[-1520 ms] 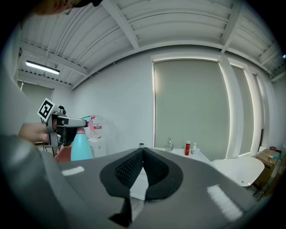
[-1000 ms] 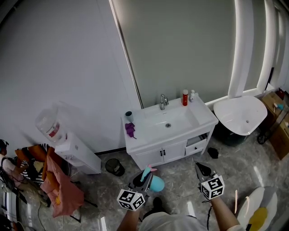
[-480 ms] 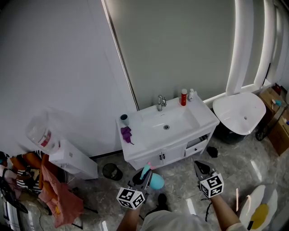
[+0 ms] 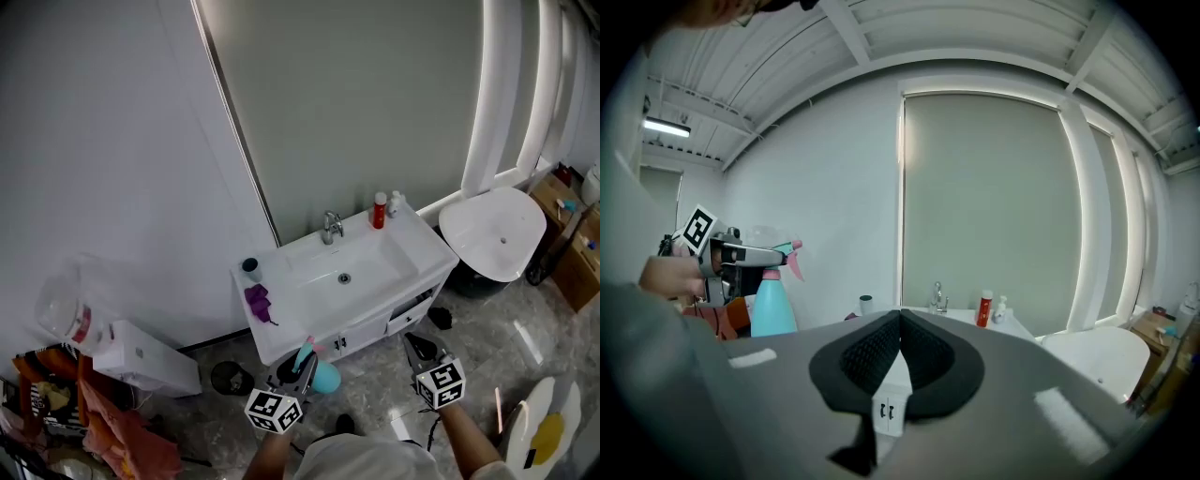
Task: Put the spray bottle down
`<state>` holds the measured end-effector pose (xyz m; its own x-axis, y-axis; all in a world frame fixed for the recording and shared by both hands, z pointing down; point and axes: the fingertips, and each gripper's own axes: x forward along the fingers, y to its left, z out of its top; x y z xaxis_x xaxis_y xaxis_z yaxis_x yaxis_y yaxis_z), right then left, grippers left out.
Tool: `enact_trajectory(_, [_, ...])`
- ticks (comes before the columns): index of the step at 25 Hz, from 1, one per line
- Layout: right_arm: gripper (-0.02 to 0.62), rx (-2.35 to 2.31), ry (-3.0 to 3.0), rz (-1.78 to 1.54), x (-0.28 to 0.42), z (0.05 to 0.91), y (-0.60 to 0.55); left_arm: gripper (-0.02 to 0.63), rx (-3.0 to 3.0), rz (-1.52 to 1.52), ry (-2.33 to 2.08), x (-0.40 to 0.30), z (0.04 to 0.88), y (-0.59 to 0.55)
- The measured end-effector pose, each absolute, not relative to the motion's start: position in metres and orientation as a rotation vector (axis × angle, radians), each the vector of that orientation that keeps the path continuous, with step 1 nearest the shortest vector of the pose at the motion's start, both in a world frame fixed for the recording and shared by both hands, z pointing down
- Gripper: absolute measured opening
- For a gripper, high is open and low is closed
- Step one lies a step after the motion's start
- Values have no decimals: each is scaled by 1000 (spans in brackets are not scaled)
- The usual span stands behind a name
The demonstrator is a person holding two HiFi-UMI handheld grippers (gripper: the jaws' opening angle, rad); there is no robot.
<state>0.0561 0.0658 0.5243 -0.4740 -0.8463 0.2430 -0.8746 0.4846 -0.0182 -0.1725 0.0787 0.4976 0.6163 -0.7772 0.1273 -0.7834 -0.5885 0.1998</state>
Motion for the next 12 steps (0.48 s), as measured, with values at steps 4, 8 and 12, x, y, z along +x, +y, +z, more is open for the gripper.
enact_trajectory(4, [11, 1513, -2503, 201, 48, 526, 39, 95, 2627, 37, -1232, -177, 499, 46])
enact_trajectory(8, [11, 1519, -2488, 214, 38, 531, 19, 95, 2641, 42, -1208, -182, 500, 21])
enact_trajectory(12, [11, 1521, -2485, 218, 35, 533, -1, 95, 2636, 47, -1205, -182, 500, 1])
